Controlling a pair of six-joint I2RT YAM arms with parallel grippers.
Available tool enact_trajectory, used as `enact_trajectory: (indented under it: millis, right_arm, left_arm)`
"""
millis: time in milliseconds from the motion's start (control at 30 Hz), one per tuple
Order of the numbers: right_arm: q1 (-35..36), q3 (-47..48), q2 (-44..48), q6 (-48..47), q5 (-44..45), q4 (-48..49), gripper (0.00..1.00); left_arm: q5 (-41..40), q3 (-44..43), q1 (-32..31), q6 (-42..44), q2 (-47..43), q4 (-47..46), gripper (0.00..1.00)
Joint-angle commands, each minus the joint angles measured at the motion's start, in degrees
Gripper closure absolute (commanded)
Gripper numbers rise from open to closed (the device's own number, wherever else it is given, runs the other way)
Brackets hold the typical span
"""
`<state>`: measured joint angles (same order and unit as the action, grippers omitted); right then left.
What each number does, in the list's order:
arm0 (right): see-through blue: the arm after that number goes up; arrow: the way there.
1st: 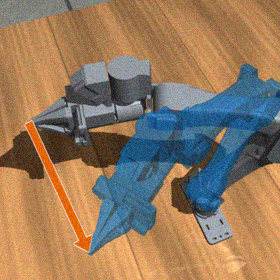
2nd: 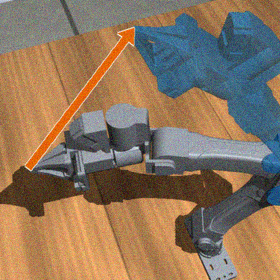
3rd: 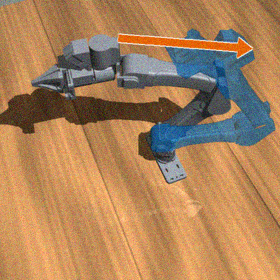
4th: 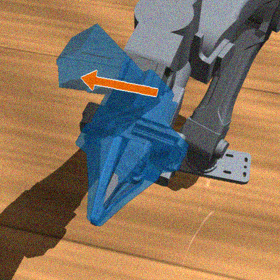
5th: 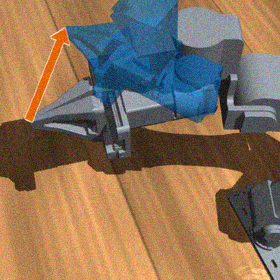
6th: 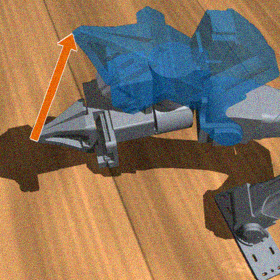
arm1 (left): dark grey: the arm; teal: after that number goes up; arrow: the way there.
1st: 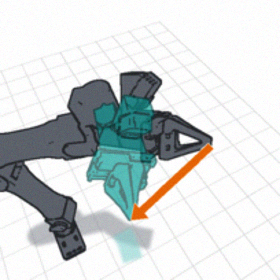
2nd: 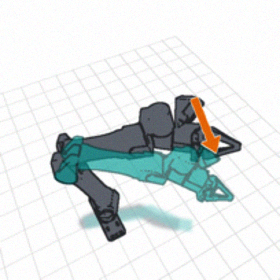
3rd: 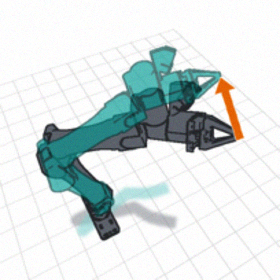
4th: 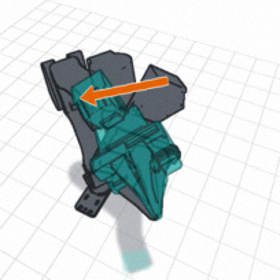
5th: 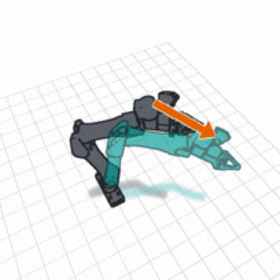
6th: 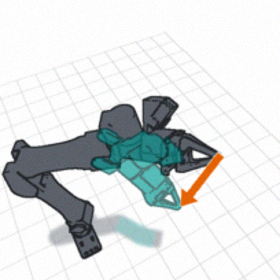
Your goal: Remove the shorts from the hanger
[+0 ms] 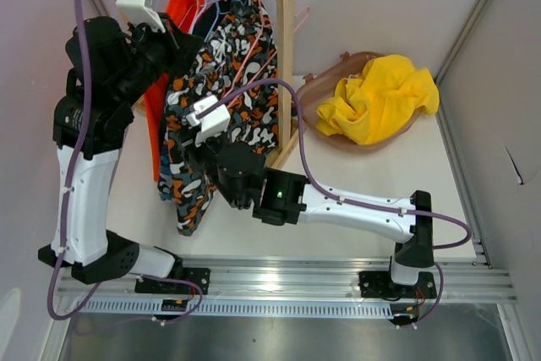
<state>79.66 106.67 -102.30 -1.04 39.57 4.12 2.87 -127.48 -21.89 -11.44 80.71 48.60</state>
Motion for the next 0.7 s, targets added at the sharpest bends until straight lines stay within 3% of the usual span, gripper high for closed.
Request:
enact_trajectory:
  millis: [0,67,100,133,167,500,567,600,633,667]
  right_arm:
    - [0.85,-0.41,1.32,2.25,4.81,0.28,0.59]
    - [1.03,-0.06,1.14,2.7,5.08,-0.08,0.51]
    - [1.46,0.2,0.62,2.88,5.34,-0.25,0.2]
    - [1.73,1.16,0.44,2.88,6.56,-0.51,0.06]
    - [2.16,1.87,-0.09,2.8,7.01,-0.86,0.01]
    - [5.51,9.86,-6.5,-2.04,9.47,-0.6,0.01]
    - [5.33,10.4,-7.82,-2.04,9.03,-0.34,0.1]
    - [5.33,10.66,-8.09,-1.86,8.86,-0.25,0.45]
    - [5.25,10.75,-8.26,-1.69,8.94,-0.34,0.63]
    - [5.33,10.75,-8.44,-1.16,9.12,-0.43,0.94]
  left_arm:
    - [3.19,-0.23,0.36,-2.7,-3.01,-5.0,1.0]
    - [4.16,-0.05,0.36,-3.15,-3.36,-5.01,1.0]
    - [4.51,-0.05,0.36,-3.41,-3.45,-5.01,1.0]
    - [4.77,1.08,0.36,-3.5,-3.62,-5.35,1.0]
    - [4.6,1.44,0.36,-3.5,-4.06,-5.53,1.0]
    - [6.78,2.33,0.36,-4.29,-4.68,-5.8,1.0]
    - [7.32,2.24,0.36,-4.55,-4.77,-5.8,1.0]
    - [7.41,2.24,0.36,-4.47,-4.86,-5.71,1.0]
    - [7.32,2.24,0.36,-4.21,-4.86,-5.53,1.0]
    - [6.97,1.89,0.36,-3.59,-4.77,-5.1,1.0]
